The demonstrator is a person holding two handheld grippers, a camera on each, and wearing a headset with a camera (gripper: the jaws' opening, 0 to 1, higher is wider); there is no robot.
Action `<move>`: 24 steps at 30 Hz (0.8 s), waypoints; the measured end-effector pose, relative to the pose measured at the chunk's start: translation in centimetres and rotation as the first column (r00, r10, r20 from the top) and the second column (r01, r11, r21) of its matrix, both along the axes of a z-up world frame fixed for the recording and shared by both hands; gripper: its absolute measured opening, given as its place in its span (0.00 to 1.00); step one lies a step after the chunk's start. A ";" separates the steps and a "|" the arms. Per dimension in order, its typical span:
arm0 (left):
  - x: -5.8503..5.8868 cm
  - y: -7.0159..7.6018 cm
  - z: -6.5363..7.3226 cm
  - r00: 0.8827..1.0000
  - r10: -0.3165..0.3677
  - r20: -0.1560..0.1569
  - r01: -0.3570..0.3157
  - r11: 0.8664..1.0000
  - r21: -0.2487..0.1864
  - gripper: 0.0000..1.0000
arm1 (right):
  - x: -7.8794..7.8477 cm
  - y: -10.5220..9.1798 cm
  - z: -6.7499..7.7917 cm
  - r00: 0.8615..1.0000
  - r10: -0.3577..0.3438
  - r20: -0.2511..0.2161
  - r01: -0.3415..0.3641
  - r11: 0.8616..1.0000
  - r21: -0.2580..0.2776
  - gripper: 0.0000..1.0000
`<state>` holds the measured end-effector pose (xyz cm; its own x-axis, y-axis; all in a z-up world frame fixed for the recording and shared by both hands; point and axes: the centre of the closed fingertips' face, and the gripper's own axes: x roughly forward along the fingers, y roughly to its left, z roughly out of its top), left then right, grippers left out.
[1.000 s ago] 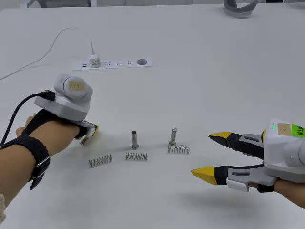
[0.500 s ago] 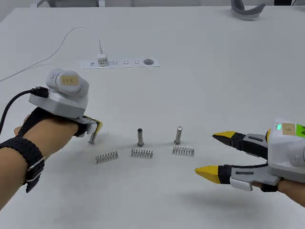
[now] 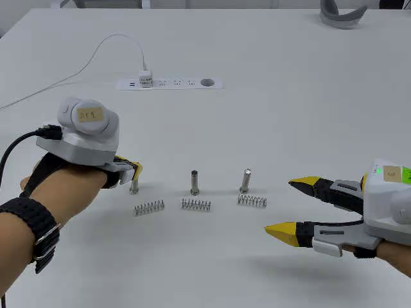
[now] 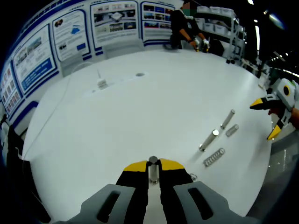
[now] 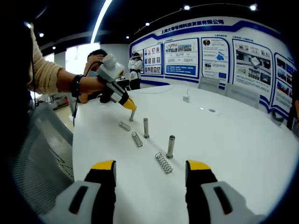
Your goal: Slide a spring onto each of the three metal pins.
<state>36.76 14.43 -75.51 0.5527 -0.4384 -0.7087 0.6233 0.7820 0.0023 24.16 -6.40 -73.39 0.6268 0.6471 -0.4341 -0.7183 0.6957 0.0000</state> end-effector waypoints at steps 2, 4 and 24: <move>-0.1 0.0 0.1 1.000 0.004 -0.005 -0.004 1.000 -0.009 0.07 | 0.0 0.0 0.0 1.000 0.001 0.000 -0.001 1.000 -0.002 0.61; -0.3 0.1 0.1 1.000 0.009 -0.008 -0.010 1.000 -0.017 0.07 | 0.0 0.0 0.0 1.000 0.002 0.000 -0.002 1.000 0.000 0.61; -1.7 0.4 0.0 0.999 0.036 -0.009 -0.037 0.997 -0.064 0.07 | -0.2 0.2 -0.1 1.000 0.010 -0.004 -0.010 1.000 -0.004 0.61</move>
